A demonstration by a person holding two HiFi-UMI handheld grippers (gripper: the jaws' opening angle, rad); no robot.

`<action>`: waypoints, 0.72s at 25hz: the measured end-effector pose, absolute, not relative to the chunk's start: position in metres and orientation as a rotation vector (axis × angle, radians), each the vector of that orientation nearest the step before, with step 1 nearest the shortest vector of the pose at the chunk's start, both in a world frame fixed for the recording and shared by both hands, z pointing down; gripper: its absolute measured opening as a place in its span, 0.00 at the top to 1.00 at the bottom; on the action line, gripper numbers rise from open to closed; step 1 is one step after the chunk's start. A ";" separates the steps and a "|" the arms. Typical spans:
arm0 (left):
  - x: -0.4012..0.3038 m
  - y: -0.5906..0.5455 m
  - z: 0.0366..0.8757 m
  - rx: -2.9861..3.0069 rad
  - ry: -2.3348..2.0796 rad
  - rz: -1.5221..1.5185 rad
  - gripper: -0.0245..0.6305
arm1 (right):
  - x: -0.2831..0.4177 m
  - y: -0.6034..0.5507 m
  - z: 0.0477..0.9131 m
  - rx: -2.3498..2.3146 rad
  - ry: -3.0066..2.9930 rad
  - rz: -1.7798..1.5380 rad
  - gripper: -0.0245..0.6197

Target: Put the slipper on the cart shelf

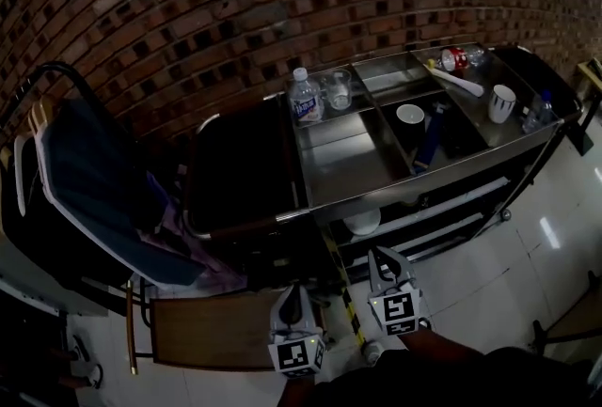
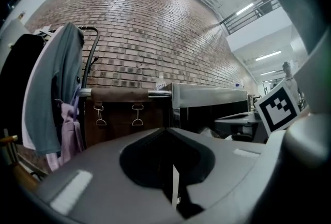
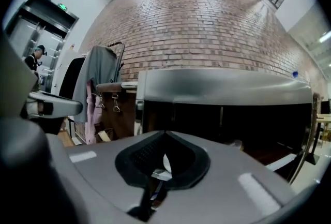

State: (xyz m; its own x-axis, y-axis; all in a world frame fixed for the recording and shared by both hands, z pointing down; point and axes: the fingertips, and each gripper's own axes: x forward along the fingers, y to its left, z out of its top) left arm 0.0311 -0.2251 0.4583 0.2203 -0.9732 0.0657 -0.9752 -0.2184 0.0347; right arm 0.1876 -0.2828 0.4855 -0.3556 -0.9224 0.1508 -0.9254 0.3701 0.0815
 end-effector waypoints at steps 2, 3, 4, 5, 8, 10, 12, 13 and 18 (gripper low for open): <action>0.034 -0.222 0.452 2.426 -1.902 0.047 0.94 | 0.180 -0.267 0.479 1.665 -2.468 0.027 0.96; 0.034 -0.220 0.450 2.438 -1.894 0.042 0.94 | 0.176 -0.260 0.476 1.658 -2.475 0.025 0.96; 0.035 -0.219 0.447 2.448 -1.888 0.036 0.94 | 0.171 -0.253 0.473 1.649 -2.485 0.024 0.96; 0.035 -0.217 0.445 2.457 -1.883 0.031 0.94 | 0.167 -0.246 0.470 1.639 -2.497 0.026 0.96; 0.035 -0.210 0.441 2.491 -1.861 0.024 0.94 | 0.157 -0.228 0.462 1.626 -2.529 0.029 0.96; 0.036 -0.206 0.438 2.504 -1.850 0.021 0.94 | 0.156 -0.220 0.460 1.636 -2.538 0.028 0.96; 0.035 -0.203 0.435 2.509 -1.844 0.014 0.94 | 0.154 -0.215 0.456 1.641 -2.538 0.014 0.96; 0.035 -0.201 0.435 2.513 -1.840 0.014 0.94 | 0.153 -0.212 0.455 1.642 -2.538 0.005 0.96; 0.040 -0.194 0.434 2.528 -1.824 0.017 0.94 | 0.154 -0.204 0.454 1.641 -2.530 -0.020 0.96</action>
State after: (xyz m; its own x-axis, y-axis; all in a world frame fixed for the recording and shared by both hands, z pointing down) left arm 0.0399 -0.1936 0.4338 0.3155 -0.9486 0.0229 -0.9489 -0.3153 0.0136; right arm 0.1536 -0.2036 0.4541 -0.4021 -0.9103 0.0979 -0.9087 0.4099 0.0791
